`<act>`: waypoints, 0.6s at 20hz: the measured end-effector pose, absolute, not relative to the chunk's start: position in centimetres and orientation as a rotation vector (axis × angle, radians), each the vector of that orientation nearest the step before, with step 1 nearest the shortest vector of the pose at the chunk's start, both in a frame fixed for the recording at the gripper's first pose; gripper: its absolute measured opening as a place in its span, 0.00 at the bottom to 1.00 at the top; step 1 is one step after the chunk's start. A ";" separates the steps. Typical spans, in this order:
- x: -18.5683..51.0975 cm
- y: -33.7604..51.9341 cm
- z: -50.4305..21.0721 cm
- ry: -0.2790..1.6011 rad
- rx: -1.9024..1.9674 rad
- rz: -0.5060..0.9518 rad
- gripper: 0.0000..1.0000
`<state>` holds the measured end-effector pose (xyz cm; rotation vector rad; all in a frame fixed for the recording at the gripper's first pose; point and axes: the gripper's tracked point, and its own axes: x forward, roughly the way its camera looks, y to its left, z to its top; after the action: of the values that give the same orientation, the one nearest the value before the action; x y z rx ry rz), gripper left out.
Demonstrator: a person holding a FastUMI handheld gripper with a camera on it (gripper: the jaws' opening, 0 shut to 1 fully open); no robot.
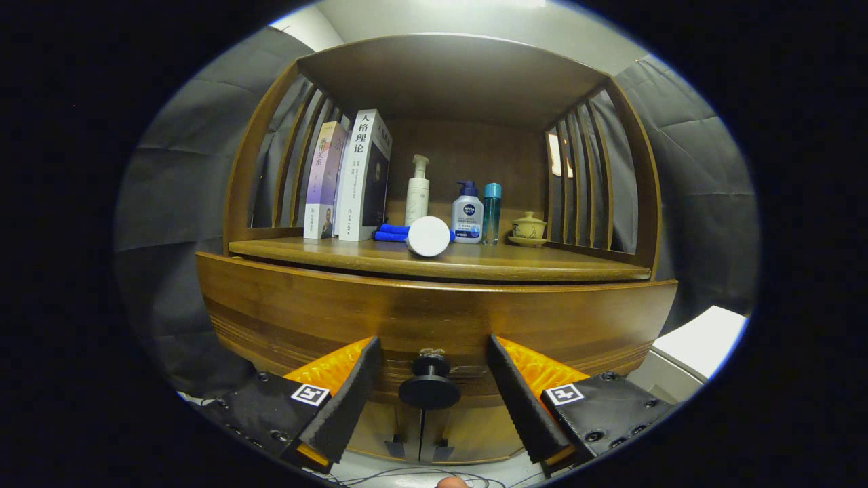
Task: Pull open the drawer, take out the items inside it, and place them on the countertop above the cabinet.
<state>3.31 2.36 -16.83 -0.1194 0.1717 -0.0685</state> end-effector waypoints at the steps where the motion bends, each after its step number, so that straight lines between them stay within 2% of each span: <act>1: 3.3 2.3 -16.8 0.173 -0.125 -0.070 1.00; 12: 3.3 2.5 -16.9 0.186 -0.123 -0.086 1.00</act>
<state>3.32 2.51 -16.94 -0.1226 0.1863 -0.0864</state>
